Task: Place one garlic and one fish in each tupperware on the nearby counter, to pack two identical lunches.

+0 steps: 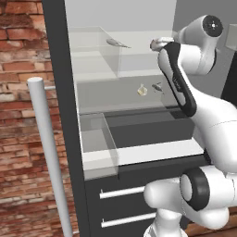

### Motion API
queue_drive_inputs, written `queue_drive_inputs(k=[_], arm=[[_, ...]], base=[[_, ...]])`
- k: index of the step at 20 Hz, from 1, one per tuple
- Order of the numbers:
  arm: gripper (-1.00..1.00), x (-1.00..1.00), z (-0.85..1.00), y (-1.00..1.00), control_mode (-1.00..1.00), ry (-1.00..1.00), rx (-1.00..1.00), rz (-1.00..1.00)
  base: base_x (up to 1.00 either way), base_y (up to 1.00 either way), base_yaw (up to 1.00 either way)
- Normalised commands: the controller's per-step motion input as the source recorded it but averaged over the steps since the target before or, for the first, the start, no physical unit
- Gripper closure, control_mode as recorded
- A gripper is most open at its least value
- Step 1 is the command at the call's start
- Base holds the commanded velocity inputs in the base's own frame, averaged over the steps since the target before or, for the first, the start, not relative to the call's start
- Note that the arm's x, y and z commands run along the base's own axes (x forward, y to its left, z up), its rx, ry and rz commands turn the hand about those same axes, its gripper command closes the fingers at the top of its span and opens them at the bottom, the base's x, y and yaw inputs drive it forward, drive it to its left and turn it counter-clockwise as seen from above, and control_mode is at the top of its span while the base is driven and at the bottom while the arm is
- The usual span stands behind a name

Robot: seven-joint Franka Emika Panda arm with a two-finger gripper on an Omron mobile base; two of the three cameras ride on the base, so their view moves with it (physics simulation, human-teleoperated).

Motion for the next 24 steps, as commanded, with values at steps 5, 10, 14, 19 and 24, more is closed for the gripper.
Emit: queue_drive_inputs(k=[5, 10, 14, 19, 24], arm=[[-1.0, 0.45, 0.0, 0.0, -1.0, 0.03, 0.0, 0.0], [-1.0, 0.32, 0.0, 0.0, -1.0, 0.0, 0.0, 0.0], [-1.0, 0.4, -0.09, -0.05, -1.0, 0.0, 0.0, 0.0], [-1.0, 0.47, -0.14, -0.11, -1.0, 0.0, 0.0, 0.0], [-1.0, 0.54, -0.03, -0.15, -1.0, 0.02, 0.0, 0.0]], base=[[0.0, 0.0, 0.0], [0.0, 0.0, 0.0], [0.0, 0.0, 0.0], [0.0, 0.0, 0.0], [0.0, 0.0, 0.0]])
